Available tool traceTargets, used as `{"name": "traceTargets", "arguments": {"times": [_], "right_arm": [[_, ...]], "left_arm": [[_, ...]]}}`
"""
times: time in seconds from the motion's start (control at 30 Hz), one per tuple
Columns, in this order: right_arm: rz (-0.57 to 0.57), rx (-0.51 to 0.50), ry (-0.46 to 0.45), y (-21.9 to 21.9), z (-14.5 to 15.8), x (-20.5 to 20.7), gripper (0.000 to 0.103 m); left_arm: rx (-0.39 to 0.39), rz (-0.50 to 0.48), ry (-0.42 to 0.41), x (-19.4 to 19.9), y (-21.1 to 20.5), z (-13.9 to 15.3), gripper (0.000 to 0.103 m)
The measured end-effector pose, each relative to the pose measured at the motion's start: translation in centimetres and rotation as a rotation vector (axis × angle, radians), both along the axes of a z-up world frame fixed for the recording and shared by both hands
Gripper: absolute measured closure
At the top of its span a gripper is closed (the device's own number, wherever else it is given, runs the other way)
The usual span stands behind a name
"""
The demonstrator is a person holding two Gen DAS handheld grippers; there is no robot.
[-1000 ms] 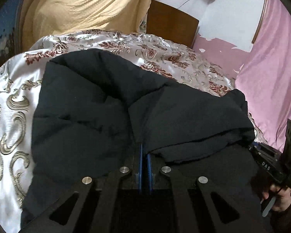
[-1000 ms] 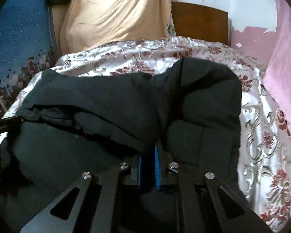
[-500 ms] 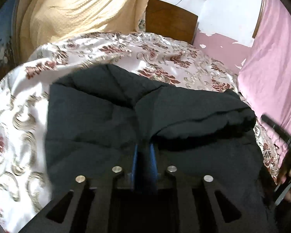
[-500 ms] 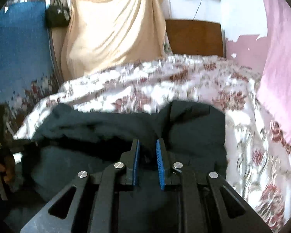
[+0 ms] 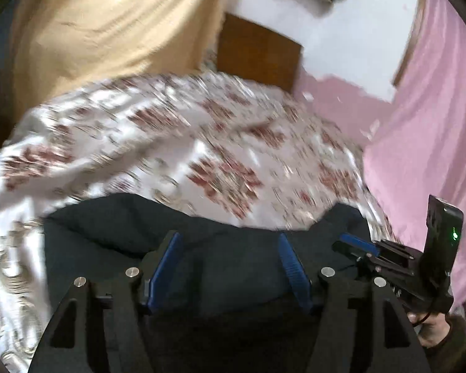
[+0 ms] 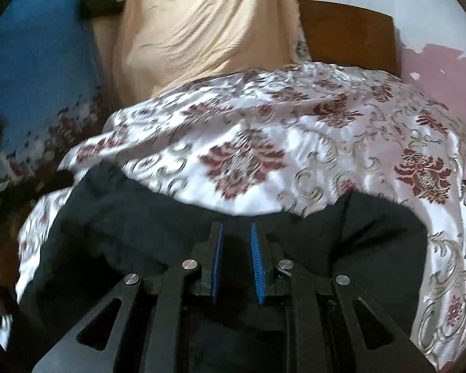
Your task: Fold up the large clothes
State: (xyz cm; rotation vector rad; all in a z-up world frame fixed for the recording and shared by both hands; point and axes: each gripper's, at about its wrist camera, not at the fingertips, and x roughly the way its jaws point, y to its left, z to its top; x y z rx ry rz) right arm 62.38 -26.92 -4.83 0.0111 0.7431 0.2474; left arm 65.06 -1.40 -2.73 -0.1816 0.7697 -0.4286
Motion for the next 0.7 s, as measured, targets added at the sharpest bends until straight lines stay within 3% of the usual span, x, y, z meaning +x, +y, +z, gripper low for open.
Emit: {"name": "traceTargets", "arguments": {"times": [0.13, 0.37, 0.53, 0.7], "right_arm": [[0.064, -0.056, 0.006, 0.1, -1.4, -1.8, 0.087], [0.123, -0.129, 0.087, -0.1, -4.0, -0.4, 0.086], [0.087, -0.108, 0.135, 0.0, -6.3, 2.7, 0.086], [0.063, -0.031, 0.089, -0.9, -7.8, 3.0, 0.088]], "left_arm": [[0.144, -0.079, 0.049, -0.4, -1.9, -3.9, 0.038], [0.225, -0.090, 0.078, 0.3, -2.6, -7.1, 0.033], [0.193, -0.067, 0.151, 2.8, -2.6, -9.3, 0.033], [0.201, -0.060, 0.122, 3.2, -3.1, -10.4, 0.032]]}}
